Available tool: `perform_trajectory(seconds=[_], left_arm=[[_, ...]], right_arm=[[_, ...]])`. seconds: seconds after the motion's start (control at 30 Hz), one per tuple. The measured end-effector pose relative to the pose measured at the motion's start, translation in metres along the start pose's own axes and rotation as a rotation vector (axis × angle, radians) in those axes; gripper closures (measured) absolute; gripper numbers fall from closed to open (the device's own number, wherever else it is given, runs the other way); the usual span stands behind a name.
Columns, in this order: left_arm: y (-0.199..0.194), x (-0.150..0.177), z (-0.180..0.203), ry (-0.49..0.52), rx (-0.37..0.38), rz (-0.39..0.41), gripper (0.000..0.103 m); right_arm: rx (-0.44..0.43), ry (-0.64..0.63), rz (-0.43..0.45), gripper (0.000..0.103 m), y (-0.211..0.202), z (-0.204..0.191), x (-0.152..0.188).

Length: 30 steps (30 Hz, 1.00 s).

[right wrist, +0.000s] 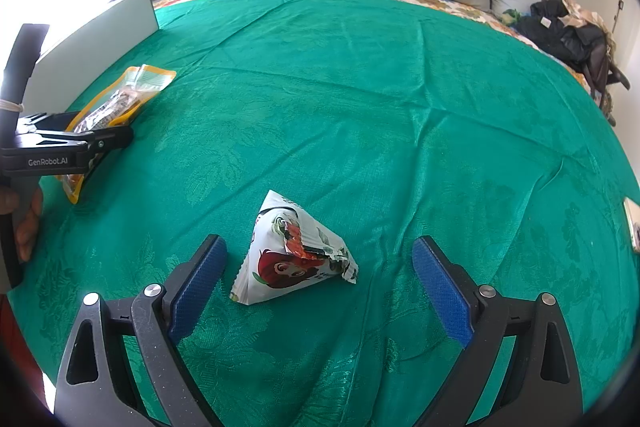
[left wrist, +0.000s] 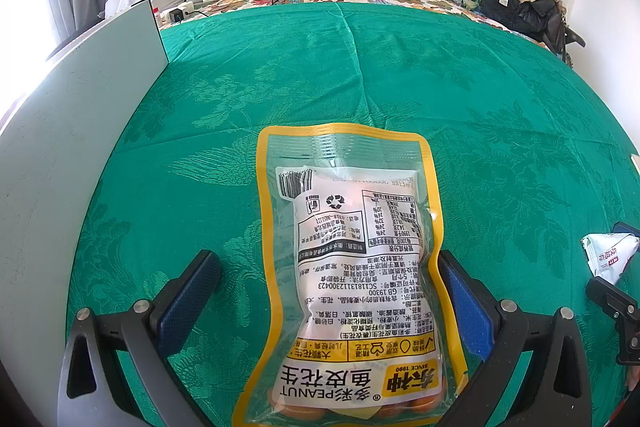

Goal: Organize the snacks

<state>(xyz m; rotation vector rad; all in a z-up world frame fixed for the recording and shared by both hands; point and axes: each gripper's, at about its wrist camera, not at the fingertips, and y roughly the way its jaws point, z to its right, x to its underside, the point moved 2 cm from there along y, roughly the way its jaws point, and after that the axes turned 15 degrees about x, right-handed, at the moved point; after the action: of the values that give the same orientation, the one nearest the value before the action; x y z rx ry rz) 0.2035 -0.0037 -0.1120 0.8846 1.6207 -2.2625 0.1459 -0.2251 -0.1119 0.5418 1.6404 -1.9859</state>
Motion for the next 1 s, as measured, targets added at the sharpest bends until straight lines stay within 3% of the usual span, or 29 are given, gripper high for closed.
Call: perform_trajectory(seconds=[1.0], left_arm=[[-0.0008, -0.0001, -0.0011, -0.003, -0.003, 0.001, 0.000]], right_arm=[[-0.001, 0.001, -0.001, 0.006, 0.0008, 0.0003, -0.0005]])
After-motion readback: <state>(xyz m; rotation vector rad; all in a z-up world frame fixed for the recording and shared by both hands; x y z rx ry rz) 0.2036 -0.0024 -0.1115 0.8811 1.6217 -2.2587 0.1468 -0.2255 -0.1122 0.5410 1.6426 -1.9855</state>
